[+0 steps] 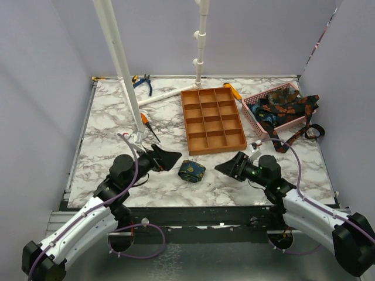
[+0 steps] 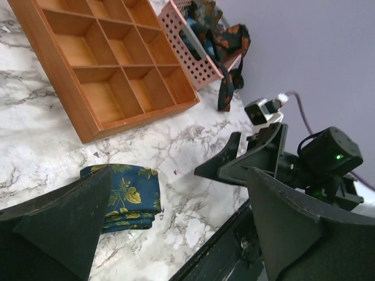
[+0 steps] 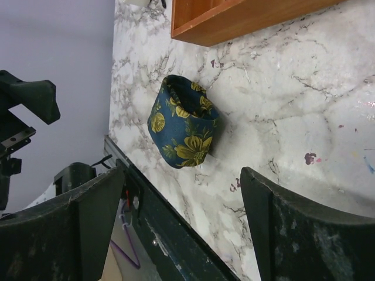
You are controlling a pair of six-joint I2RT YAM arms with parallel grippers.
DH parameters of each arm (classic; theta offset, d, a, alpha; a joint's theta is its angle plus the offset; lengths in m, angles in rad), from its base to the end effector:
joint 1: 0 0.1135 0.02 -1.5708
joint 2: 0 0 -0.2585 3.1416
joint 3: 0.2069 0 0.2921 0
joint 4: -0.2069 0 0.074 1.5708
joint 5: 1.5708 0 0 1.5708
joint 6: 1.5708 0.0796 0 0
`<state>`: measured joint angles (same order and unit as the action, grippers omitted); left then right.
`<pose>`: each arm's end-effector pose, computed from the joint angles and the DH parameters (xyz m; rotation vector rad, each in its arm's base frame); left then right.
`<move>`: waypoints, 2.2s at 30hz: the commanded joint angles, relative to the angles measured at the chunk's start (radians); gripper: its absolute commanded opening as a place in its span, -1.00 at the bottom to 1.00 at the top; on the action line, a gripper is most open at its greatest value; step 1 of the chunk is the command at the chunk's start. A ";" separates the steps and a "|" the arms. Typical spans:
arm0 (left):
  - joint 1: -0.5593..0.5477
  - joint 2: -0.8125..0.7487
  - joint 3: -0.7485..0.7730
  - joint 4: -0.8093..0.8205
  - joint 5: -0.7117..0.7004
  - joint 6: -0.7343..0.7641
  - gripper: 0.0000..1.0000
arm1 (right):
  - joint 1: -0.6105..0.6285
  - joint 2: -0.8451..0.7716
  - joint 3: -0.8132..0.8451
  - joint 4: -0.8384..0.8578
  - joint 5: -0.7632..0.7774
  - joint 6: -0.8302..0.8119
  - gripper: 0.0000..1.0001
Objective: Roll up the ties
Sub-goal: Move the storage box to the center of the board.
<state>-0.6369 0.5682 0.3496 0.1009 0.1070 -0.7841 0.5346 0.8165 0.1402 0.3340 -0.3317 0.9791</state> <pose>0.1929 -0.1533 0.2312 -0.0475 1.8251 -1.1311 0.1968 0.1467 0.1197 0.2230 2.1208 1.2833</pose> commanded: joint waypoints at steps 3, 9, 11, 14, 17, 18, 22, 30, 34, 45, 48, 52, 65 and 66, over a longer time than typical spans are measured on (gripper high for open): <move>0.003 -0.161 -0.076 0.014 -0.155 -0.058 0.98 | -0.002 0.001 -0.011 0.072 -0.072 0.065 0.73; 0.003 -0.003 -0.036 -0.067 -0.112 -0.043 0.98 | -0.002 -0.047 -0.021 0.011 -0.048 0.028 0.75; 0.006 0.122 0.025 -0.114 -0.065 0.011 0.98 | -0.002 -0.060 -0.019 -0.012 -0.025 0.010 0.77; 0.019 0.256 0.110 -0.145 -0.022 0.053 0.97 | -0.001 -0.035 0.035 -0.081 -0.006 -0.042 0.77; 0.042 0.309 0.142 -0.124 0.002 0.052 0.97 | 0.001 0.017 0.088 -0.114 -0.017 -0.090 0.84; 0.054 0.317 0.145 -0.120 0.005 0.049 0.97 | 0.002 0.035 0.104 -0.114 -0.020 -0.099 0.87; 0.101 0.329 0.127 -0.105 0.028 0.034 0.97 | 0.007 0.142 0.143 -0.081 -0.042 -0.069 0.94; 0.118 0.355 0.072 -0.076 0.044 -0.013 0.91 | 0.053 0.197 0.217 -0.140 0.062 -0.015 0.99; 0.118 0.396 0.071 -0.065 0.075 -0.014 0.87 | 0.112 0.250 0.253 -0.180 0.082 -0.028 0.99; 0.118 0.436 0.032 -0.012 0.115 -0.038 0.79 | 0.238 0.473 0.341 -0.164 0.212 0.023 0.93; 0.118 0.434 0.020 -0.006 0.122 -0.041 0.77 | 0.242 0.473 0.347 -0.189 0.240 0.033 0.93; 0.118 0.383 0.004 -0.019 0.113 -0.046 0.77 | 0.239 0.372 0.376 -0.300 0.391 -0.025 0.96; 0.118 0.283 -0.038 -0.052 0.087 -0.068 0.77 | 0.089 0.704 0.868 -0.605 0.493 -0.420 0.41; 0.118 0.274 -0.044 -0.052 0.089 -0.072 0.76 | 0.090 0.742 0.893 -0.612 0.483 -0.426 0.34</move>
<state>-0.5228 0.8787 0.3397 0.0605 0.1974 -0.8383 0.6186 1.4315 0.9527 -0.1650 0.1673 0.6598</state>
